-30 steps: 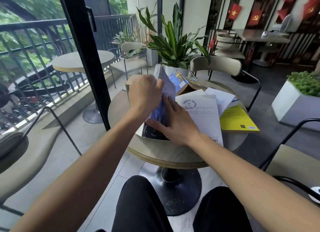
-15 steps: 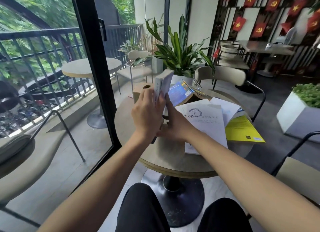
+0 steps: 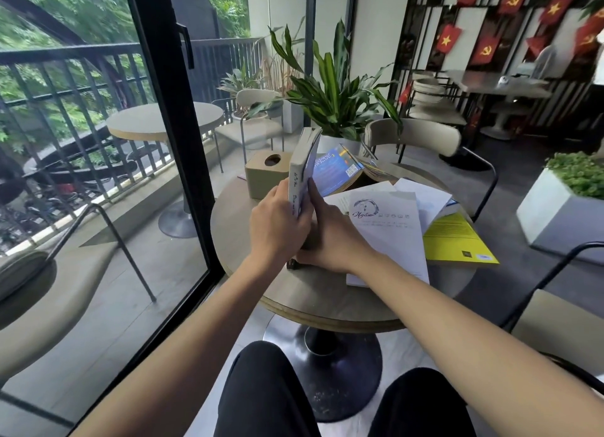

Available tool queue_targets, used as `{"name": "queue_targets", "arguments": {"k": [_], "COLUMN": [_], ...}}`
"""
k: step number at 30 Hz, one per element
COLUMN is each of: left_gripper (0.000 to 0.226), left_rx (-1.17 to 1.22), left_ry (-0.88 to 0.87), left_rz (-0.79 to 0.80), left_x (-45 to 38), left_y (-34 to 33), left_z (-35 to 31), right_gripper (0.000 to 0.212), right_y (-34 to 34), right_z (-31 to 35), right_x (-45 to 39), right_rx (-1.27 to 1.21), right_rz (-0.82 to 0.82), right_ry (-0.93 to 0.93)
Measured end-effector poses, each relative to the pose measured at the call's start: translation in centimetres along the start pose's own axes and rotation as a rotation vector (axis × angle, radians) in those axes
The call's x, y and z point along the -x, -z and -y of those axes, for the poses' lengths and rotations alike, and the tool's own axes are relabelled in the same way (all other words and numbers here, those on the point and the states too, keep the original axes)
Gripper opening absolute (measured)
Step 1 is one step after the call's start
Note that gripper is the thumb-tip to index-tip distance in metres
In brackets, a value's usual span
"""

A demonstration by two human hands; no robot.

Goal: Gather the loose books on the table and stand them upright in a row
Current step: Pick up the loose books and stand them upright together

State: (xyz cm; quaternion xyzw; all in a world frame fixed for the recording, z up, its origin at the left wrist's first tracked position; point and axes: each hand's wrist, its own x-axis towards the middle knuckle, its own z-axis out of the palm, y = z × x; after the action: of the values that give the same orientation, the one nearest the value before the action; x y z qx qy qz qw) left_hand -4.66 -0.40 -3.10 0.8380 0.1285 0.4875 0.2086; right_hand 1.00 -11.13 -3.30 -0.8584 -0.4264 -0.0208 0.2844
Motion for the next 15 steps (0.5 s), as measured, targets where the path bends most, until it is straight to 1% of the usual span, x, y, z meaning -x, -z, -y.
{"name": "queue_targets", "arguments": {"k": [3,6,8,10,13,15], "left_gripper": [0.02,0.019,0.017,0.017,0.017,0.017], "left_rx": [-0.001,-0.008,-0.003,0.009,0.02,0.02], "left_ry": [0.017,0.038,0.049,0.079,0.121,0.131], "left_rz": [-0.002,0.004,0.013,0.023,0.022,0.024], "left_x": [0.0,0.0,0.1,0.3,0.3,0.3], "left_y": [0.2,0.2,0.2,0.2,0.0,-0.1], "left_z": [-0.3,-0.3,-0.6,-1.0,-1.3,-1.4], "right_gripper": [0.124,0.113,0.103,0.096,0.097,0.1], "right_y": [1.0,1.6,1.7,1.9,2.4,2.7], "right_z": [0.1,-0.6,-1.2,-1.9,-3.0,-3.9], "right_x": [0.8,1.5,1.8,2.0,2.2,2.6], "right_rx": [0.077,0.253,0.37,0.451,0.484,0.484], "right_rz": [0.047,0.028,-0.009,-0.045,-0.102,-0.134], "right_ry": [0.031,0.039,-0.042,-0.173,-0.406,-0.512]}}
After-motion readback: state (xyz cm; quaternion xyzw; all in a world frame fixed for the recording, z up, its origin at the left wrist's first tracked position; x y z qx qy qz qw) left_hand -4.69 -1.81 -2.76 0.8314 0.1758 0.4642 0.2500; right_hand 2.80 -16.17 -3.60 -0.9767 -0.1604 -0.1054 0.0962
